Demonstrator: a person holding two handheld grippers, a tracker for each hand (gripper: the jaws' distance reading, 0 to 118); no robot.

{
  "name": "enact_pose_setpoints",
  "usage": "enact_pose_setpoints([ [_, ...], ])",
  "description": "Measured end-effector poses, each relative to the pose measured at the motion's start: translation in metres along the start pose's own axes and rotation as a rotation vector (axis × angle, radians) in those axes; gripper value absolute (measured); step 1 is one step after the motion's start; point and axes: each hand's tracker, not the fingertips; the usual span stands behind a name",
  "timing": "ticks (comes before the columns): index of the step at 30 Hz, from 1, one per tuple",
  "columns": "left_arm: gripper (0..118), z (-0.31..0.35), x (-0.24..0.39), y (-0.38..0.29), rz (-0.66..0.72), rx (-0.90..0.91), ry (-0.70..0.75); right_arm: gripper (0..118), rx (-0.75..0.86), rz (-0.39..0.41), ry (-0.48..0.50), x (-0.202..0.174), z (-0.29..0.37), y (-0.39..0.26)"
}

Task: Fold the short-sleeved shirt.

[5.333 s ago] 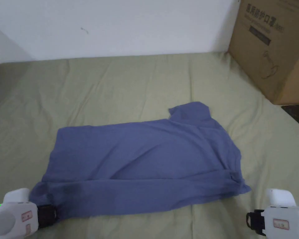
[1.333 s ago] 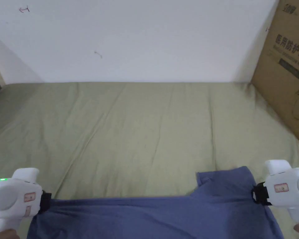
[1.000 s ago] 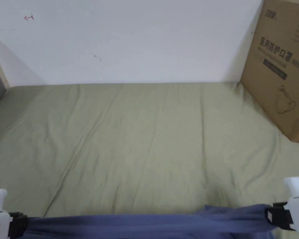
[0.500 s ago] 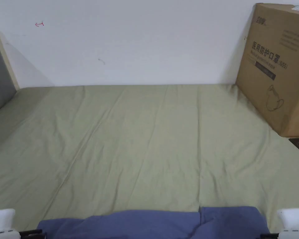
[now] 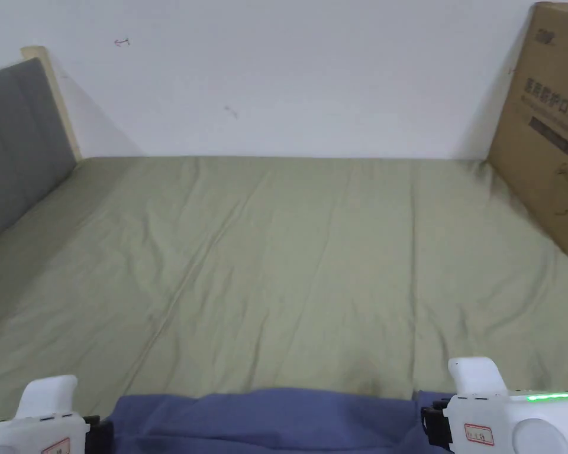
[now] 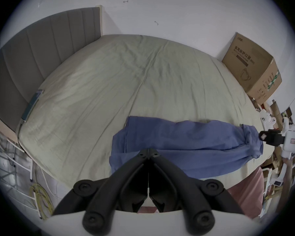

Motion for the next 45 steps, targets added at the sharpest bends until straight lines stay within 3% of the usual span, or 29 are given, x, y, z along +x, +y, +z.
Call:
enact_pose_setpoints([
  [1,4,0.001,-0.008,-0.002,0.020,0.003,-0.016,0,-0.005,0.003,0.013,-0.006,-0.004,0.002],
  [4,97,-0.005,-0.041,-0.009,0.138,0.001,-0.010,0,-0.029,0.044,0.034,-0.029,-0.017,0.011],
  [5,115,-0.004,-0.050,-0.011,0.185,-0.012,-0.039,0,-0.039,0.053,0.038,-0.035,-0.021,0.012],
  [7,113,-0.011,-0.069,-0.018,0.274,0.016,-0.121,0,-0.052,0.060,0.068,-0.048,-0.031,0.018],
  [14,108,-0.070,-0.092,-0.044,0.581,-0.150,-0.409,0,-0.093,0.093,0.109,-0.091,-0.060,0.026],
  [16,104,-0.078,-0.093,-0.053,0.602,-0.098,-0.396,0,-0.103,0.101,0.118,-0.100,-0.062,0.025],
  [17,82,-0.076,-0.093,-0.050,0.603,-0.106,-0.392,0,-0.109,0.106,0.121,-0.102,-0.064,0.025],
  [18,35,-0.071,-0.098,-0.050,0.649,-0.094,-0.389,0,-0.114,0.110,0.123,-0.103,-0.064,0.025],
  [19,8,-0.067,-0.105,-0.051,0.675,-0.076,-0.368,0,-0.115,0.109,0.125,-0.105,-0.062,0.023],
  [22,8,-0.072,-0.112,-0.055,0.809,-0.128,-0.430,0,-0.127,0.095,0.138,-0.101,-0.064,0.023],
  [29,8,-0.030,-0.047,-0.003,0.522,-0.062,-0.290,0,-0.105,-0.003,0.099,-0.060,-0.044,0.020],
  [36,8,0.025,0.103,0.063,0.033,0.027,-0.390,0,-0.035,-0.141,0.029,0.004,-0.005,0.006],
  [42,10,-0.009,0.228,0.040,-0.324,-0.084,-0.556,0,-0.028,-0.274,-0.030,0.054,0.011,-0.015],
  [43,20,-0.020,0.242,0.031,-0.360,-0.116,-0.541,0,-0.031,-0.291,-0.031,0.054,0.015,-0.018],
  [45,75,-0.056,0.263,0.007,-0.425,-0.184,-0.560,0,-0.036,-0.330,-0.041,0.064,0.021,-0.029],
])
